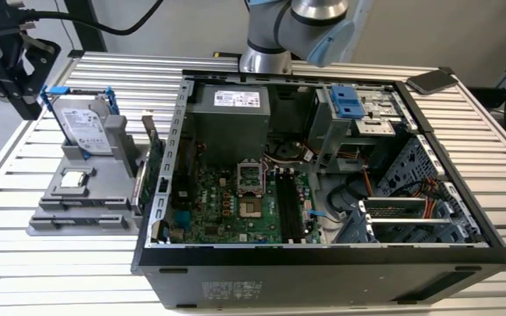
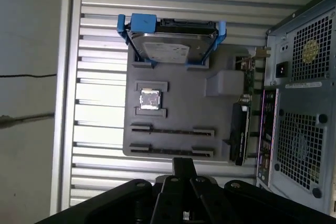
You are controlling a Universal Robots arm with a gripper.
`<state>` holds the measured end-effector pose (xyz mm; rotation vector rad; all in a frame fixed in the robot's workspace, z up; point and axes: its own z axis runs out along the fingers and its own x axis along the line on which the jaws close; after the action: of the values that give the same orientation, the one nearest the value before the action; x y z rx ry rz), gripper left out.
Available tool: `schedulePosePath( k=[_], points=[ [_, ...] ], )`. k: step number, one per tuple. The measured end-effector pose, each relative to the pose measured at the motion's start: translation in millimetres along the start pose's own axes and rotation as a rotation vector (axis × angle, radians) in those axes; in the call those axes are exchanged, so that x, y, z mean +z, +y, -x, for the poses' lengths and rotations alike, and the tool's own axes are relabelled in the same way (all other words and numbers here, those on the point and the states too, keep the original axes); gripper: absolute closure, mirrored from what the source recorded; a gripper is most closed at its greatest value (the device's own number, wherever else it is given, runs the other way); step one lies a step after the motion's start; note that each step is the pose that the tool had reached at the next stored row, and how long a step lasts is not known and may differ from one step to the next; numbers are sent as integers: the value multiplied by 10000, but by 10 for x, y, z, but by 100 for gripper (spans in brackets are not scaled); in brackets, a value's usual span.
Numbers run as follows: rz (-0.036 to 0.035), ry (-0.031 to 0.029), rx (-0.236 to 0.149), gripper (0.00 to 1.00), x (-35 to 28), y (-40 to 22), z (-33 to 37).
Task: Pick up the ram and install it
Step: 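Reach for the ram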
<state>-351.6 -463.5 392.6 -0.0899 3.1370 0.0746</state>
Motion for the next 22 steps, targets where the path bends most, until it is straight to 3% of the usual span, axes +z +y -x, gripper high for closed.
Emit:
schedulePosePath(
  k=[5, 8, 13, 22],
  points=[
    [-8, -43, -114, 100, -1, -11, -52],
    [-25, -106, -122, 100, 0, -13, -80],
    [-36, -109, -138, 100, 1, -20, -85],
    [-34, -108, -177, 100, -4, -124, -90]
  ],
)
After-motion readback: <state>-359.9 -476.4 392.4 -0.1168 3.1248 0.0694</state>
